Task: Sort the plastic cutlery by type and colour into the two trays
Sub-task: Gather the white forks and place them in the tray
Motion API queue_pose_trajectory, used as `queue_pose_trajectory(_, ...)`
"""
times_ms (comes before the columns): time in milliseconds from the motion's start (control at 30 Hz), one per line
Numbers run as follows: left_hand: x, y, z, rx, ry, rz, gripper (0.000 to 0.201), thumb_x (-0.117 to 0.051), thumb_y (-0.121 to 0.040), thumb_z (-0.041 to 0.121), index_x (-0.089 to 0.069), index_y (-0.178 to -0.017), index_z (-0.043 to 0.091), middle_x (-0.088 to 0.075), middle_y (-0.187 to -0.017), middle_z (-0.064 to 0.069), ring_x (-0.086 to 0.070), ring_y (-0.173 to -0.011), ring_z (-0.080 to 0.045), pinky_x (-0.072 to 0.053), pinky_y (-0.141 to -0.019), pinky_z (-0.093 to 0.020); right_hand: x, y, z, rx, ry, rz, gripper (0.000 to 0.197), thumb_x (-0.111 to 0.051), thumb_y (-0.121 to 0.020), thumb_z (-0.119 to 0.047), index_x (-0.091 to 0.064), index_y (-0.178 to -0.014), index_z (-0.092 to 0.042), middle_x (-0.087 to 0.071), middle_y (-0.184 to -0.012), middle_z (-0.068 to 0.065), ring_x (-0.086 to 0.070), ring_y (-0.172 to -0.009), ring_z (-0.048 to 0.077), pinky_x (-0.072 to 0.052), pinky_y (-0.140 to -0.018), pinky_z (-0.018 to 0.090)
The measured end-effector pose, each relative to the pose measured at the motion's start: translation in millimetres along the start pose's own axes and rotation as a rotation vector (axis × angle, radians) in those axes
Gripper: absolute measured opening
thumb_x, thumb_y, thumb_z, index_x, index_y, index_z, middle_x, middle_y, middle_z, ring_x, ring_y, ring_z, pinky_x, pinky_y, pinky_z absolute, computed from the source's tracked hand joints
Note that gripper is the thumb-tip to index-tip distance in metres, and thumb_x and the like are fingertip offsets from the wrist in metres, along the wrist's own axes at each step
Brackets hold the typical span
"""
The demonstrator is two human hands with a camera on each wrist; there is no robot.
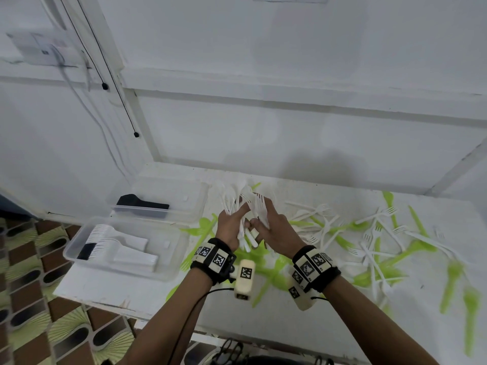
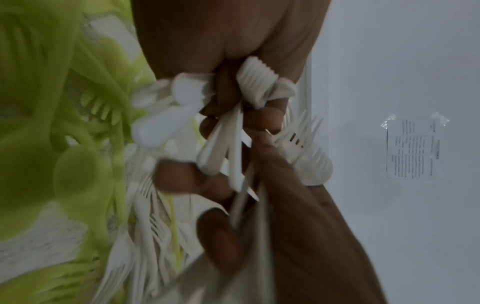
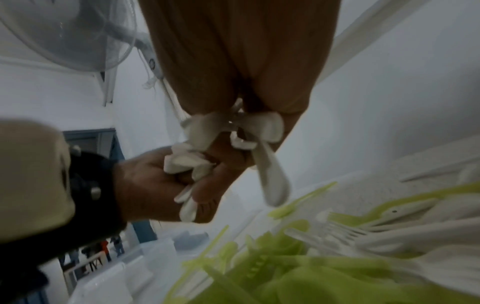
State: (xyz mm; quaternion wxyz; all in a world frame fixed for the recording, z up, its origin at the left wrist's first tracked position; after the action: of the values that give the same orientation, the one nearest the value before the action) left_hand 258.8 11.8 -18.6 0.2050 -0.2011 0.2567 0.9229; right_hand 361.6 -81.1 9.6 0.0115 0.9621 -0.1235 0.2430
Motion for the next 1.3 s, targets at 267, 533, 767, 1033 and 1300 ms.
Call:
queue_pose_trajectory(267,-3,7,4,-0.028,-0.009,-0.065,0.047,-0.087,-0.076,0.037,-0.06,-0.103,0.009,-0.053,-0.057,0.002,-0.041,-0.044,-0.014,-0.041,-0.045,-0.026,2,-2,-11,-0.033,-0.049,0.13,0.026,-0.056,-0.104,-0.025,-0.048,-0.128,-0.019,-0.072,-0.074,0.004,-0.068,-0.047,0.021,-0.05,-0.048,0.027)
queue_pose_trajectory(533,-5,14,2,-0.079,0.024,0.013,0.02,-0.077,-0.089,0.012,-0.064,-0.104,0.007,-0.051,-0.068,-0.007,-0.035,-0.036,-0.009,-0.037,-0.036,-0.019,1,-3,-4,-0.127,-0.143,0.251,0.035,-0.06,-0.102,-0.026,-0.05,-0.133,-0.016,-0.073,-0.08,0.004,-0.07,-0.05,0.021,-0.048,-0.045,0.023)
queue_pose_trajectory(767,3,8,4,-0.185,-0.139,-0.06,0.045,-0.073,-0.093,0.022,-0.059,-0.135,0.018,-0.077,-0.106,-0.007,-0.052,-0.056,-0.015,-0.048,-0.056,-0.024,10,-4,0,-0.134,-0.218,0.384,0.011,-0.066,-0.097,-0.025,-0.062,-0.106,-0.021,-0.073,-0.076,0.001,-0.066,-0.055,0.016,-0.052,-0.059,0.022)
queue_pose_trajectory(1033,4,8,-12,-0.169,-0.22,-0.06,0.025,-0.065,-0.098,0.028,-0.075,-0.099,0.005,-0.055,-0.077,-0.006,-0.045,-0.067,-0.016,-0.039,-0.055,-0.024,3,-8,15,-0.281,-0.409,0.435,0.021,-0.067,-0.097,-0.037,-0.071,-0.098,-0.016,-0.076,-0.08,0.003,-0.066,-0.059,0.015,-0.052,-0.062,0.032)
queue_pose_trajectory(1300,-6,21,-14,-0.26,-0.27,-0.101,0.024,-0.064,-0.1,0.021,-0.072,-0.121,0.012,-0.076,-0.115,-0.006,-0.071,-0.11,-0.024,-0.056,-0.096,-0.04,-1,-6,12,-0.36,-0.279,0.45,0.028,-0.067,-0.095,-0.035,-0.067,-0.083,-0.011,-0.067,-0.062,-0.001,-0.068,-0.058,0.016,-0.049,-0.055,0.026)
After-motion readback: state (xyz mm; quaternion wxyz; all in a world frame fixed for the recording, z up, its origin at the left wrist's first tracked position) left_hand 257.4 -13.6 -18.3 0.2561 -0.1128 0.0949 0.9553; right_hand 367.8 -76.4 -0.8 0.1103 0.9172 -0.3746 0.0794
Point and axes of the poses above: each hand's wrist, its own y-axis away from the middle knuckle, its own x-axis out of the back of the hand, z = x × y, the point moved 2 cm from there along -y, towards the middle knuckle
